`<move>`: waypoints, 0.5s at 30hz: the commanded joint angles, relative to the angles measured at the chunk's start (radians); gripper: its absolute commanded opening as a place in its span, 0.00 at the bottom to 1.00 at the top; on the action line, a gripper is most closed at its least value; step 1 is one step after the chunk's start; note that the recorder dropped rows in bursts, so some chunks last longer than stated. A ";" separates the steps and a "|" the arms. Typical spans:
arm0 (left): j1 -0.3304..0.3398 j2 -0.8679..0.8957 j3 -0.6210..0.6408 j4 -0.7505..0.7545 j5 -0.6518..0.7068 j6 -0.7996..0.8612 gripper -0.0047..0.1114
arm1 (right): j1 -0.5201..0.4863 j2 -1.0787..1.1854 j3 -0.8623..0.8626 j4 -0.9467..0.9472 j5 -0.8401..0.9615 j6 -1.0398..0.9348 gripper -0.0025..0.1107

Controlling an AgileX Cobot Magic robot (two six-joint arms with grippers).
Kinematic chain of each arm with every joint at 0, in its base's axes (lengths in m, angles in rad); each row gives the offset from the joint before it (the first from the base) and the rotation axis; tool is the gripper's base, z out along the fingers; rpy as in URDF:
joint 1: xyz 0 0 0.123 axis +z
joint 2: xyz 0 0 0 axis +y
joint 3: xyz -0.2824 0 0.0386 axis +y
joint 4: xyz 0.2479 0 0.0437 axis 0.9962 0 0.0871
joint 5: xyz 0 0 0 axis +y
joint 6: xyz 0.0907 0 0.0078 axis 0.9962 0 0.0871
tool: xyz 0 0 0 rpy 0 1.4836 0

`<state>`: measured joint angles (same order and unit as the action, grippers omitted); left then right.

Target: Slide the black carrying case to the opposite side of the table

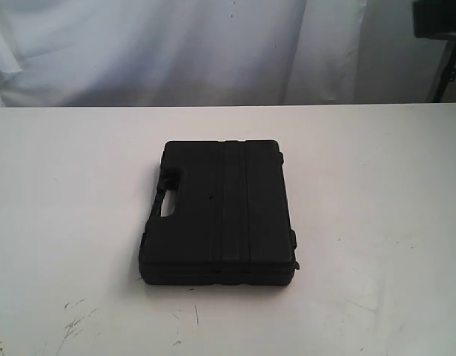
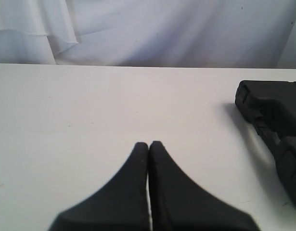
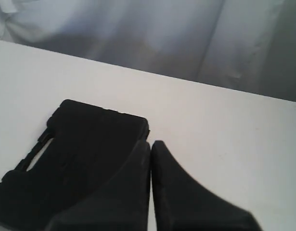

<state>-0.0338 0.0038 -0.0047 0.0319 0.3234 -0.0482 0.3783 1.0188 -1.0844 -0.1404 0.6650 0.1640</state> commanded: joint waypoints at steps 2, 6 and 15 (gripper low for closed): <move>-0.005 -0.004 0.005 0.003 -0.009 0.001 0.04 | -0.156 -0.167 0.205 -0.010 -0.104 0.007 0.02; -0.005 -0.004 0.005 0.003 -0.009 0.001 0.04 | -0.272 -0.306 0.346 -0.010 -0.141 0.007 0.02; -0.005 -0.004 0.005 0.003 -0.009 0.001 0.04 | -0.441 -0.623 0.581 0.003 -0.219 0.026 0.02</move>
<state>-0.0338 0.0038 -0.0047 0.0319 0.3234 -0.0482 -0.0266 0.4770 -0.5570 -0.1385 0.4977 0.1824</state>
